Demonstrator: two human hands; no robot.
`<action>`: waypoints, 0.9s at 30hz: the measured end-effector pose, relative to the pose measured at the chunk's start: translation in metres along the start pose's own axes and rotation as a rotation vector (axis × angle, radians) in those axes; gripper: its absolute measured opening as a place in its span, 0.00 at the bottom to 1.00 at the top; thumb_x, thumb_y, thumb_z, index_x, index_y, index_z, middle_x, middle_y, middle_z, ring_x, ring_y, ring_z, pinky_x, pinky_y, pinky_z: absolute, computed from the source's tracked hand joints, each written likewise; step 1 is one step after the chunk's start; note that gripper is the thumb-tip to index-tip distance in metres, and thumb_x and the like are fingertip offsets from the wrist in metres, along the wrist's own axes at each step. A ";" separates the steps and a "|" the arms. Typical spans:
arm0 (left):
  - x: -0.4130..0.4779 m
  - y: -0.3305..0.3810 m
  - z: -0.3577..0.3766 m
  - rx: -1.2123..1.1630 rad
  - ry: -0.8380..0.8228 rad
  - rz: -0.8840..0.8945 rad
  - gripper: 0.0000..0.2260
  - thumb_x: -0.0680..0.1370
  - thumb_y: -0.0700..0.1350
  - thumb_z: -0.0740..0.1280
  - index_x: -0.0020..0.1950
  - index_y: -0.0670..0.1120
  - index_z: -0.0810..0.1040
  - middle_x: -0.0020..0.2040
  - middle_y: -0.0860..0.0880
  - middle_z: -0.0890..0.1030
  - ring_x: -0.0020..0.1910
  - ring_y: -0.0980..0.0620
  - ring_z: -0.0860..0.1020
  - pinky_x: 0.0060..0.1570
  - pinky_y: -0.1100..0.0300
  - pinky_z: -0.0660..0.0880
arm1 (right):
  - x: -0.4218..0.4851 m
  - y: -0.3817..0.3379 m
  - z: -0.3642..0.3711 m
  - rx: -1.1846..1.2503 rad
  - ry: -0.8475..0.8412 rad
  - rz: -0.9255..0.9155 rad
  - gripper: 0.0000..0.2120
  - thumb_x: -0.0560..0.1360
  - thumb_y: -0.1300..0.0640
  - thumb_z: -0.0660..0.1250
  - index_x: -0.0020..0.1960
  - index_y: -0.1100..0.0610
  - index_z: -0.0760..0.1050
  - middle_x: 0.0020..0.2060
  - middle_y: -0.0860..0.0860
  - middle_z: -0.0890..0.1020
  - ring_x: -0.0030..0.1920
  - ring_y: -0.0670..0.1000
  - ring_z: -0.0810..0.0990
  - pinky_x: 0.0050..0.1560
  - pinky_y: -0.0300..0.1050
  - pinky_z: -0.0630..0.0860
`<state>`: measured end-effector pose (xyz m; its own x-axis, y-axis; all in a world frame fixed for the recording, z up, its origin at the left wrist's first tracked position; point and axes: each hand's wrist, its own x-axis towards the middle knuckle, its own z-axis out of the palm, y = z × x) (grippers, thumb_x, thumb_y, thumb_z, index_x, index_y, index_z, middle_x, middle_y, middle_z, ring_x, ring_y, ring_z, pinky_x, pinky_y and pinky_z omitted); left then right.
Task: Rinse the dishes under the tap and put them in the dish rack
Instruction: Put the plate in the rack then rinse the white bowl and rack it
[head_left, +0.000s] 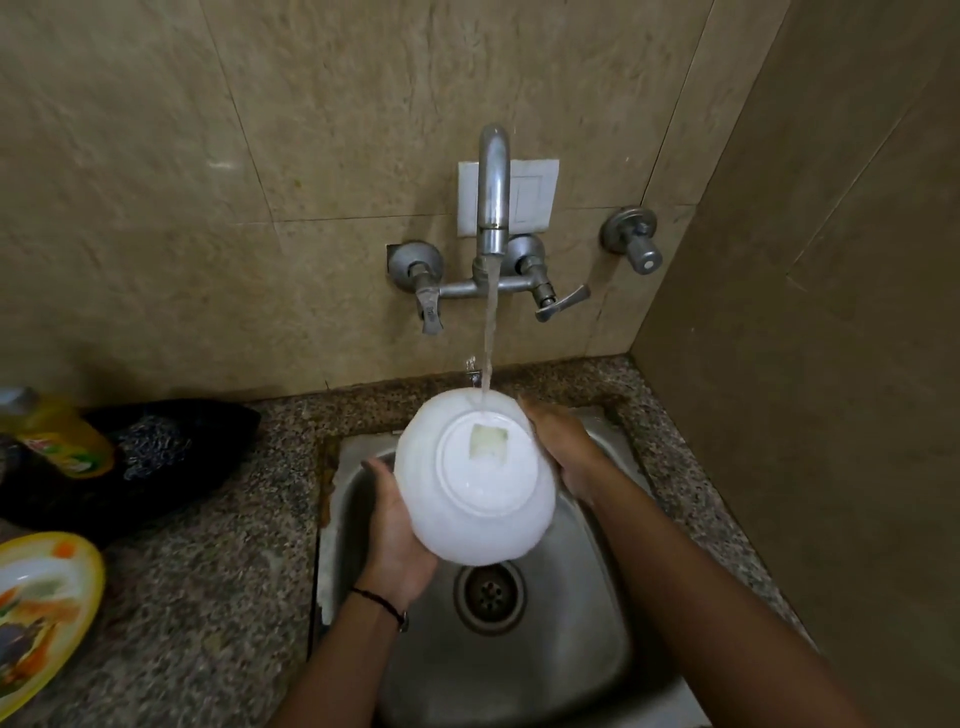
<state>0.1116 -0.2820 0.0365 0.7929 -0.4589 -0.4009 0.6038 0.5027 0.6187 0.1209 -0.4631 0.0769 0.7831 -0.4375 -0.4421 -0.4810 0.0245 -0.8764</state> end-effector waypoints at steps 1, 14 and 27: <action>0.002 -0.001 -0.003 0.015 0.030 0.005 0.28 0.78 0.66 0.50 0.70 0.53 0.73 0.63 0.47 0.80 0.63 0.43 0.77 0.62 0.45 0.73 | -0.002 -0.003 0.000 0.031 0.004 -0.021 0.18 0.77 0.43 0.62 0.53 0.57 0.79 0.50 0.55 0.83 0.50 0.56 0.82 0.58 0.55 0.76; 0.008 0.001 0.002 0.015 0.144 -0.194 0.22 0.73 0.37 0.58 0.68 0.40 0.73 0.57 0.39 0.80 0.52 0.40 0.78 0.39 0.51 0.82 | -0.021 -0.010 -0.025 -0.405 -0.106 -0.506 0.12 0.78 0.54 0.64 0.45 0.59 0.82 0.43 0.50 0.83 0.43 0.46 0.79 0.48 0.39 0.71; 0.011 0.011 0.001 0.272 0.112 0.157 0.15 0.81 0.46 0.62 0.66 0.48 0.76 0.60 0.43 0.82 0.59 0.42 0.80 0.61 0.40 0.74 | -0.016 0.033 0.008 -1.272 -0.407 -0.770 0.41 0.72 0.30 0.45 0.77 0.50 0.40 0.77 0.50 0.43 0.76 0.48 0.38 0.72 0.48 0.33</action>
<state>0.1271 -0.2827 0.0395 0.8878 -0.3002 -0.3487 0.4412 0.3402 0.8304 0.0957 -0.4476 0.0532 0.9406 0.2878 -0.1801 0.2352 -0.9349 -0.2659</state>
